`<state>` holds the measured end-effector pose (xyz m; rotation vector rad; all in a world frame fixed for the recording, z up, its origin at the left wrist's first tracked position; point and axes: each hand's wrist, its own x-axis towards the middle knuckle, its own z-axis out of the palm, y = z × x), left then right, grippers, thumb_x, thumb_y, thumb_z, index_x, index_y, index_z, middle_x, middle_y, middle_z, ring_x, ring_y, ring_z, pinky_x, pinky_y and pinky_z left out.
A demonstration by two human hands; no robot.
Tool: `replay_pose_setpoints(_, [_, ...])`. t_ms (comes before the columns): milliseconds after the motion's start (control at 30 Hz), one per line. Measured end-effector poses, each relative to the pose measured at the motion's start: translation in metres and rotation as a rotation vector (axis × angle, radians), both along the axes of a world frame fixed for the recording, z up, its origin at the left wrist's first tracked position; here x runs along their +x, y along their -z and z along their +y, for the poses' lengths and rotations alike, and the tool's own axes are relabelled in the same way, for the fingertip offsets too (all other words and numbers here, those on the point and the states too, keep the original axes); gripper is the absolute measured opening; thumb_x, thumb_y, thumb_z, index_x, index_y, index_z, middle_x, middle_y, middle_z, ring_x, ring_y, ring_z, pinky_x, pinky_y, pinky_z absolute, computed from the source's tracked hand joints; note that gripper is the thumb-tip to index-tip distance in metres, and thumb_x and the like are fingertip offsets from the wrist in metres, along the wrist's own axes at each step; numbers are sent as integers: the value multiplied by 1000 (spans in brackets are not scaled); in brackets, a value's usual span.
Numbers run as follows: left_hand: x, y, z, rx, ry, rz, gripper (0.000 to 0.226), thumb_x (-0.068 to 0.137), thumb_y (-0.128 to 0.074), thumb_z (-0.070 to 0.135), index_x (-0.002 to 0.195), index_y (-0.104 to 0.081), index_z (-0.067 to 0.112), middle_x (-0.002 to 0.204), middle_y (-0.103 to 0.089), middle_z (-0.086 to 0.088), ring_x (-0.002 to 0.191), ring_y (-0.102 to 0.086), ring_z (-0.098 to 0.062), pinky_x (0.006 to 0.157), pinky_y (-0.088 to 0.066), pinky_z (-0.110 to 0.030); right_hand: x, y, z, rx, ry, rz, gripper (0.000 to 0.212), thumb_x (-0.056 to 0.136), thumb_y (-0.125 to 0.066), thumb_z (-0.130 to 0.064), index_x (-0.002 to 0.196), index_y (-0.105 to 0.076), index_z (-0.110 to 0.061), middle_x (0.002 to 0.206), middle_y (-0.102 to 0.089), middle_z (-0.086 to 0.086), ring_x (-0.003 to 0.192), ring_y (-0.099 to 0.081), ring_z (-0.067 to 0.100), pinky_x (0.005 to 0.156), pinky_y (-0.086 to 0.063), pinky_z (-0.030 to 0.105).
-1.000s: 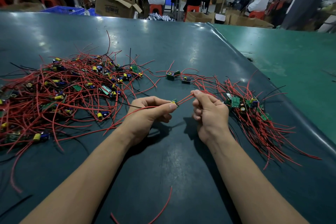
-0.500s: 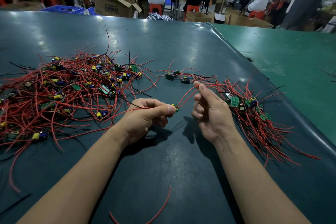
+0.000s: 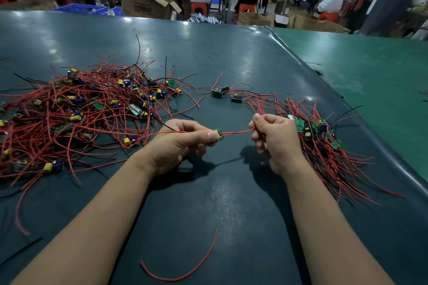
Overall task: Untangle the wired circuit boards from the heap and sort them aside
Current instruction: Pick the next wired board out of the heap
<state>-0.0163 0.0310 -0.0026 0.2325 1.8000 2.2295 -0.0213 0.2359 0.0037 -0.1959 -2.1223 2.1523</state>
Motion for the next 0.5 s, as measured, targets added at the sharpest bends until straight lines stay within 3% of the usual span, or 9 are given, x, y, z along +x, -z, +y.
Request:
replay_pose_setpoints(67, [0,0,1,-12,3,1,4,65,-75,13,63,-75,9,64,-68,-8,49,-53,-11,48,-44,-17,1,1,-4,40,54,36,33,98,-57,-19,67,-63,-11,47,-53,-3,34,-38,8,36,-30,16])
replay_pose_setpoints(133, [-2,0,3,48,-58,-18,5,64,-75,14,62,-75,9,64,-67,-7,50,-53,-11,48,-44,-16,1,3,-11,-62,46,19,26,97,-60,-26,76,-67,-11,53,-60,-2,36,-42,8,36,-35,17])
replay_pose_setpoints(233, [-2,1,6,91,-138,-14,8,61,-77,18,62,-75,10,64,-67,-6,48,-52,-10,48,-44,-17,5,2,-20,-164,-121,-127,27,90,-66,-33,86,-69,-7,61,-67,3,39,-47,6,37,-39,17])
replay_pose_setpoints(333, [1,2,8,-1,-129,19,19,55,-82,26,66,-76,12,68,-69,-8,50,-54,-11,49,-45,-19,8,3,-26,-270,-240,-179,17,90,-66,-22,81,-74,-9,58,-62,1,41,-46,5,38,-38,15])
replay_pose_setpoints(500, [1,1,8,-57,-109,34,26,51,-84,32,67,-77,13,69,-70,-8,50,-55,-11,49,-45,-19,6,3,-31,-353,-188,-135,17,93,-64,-18,81,-74,-11,55,-56,-5,41,-41,3,36,-31,13])
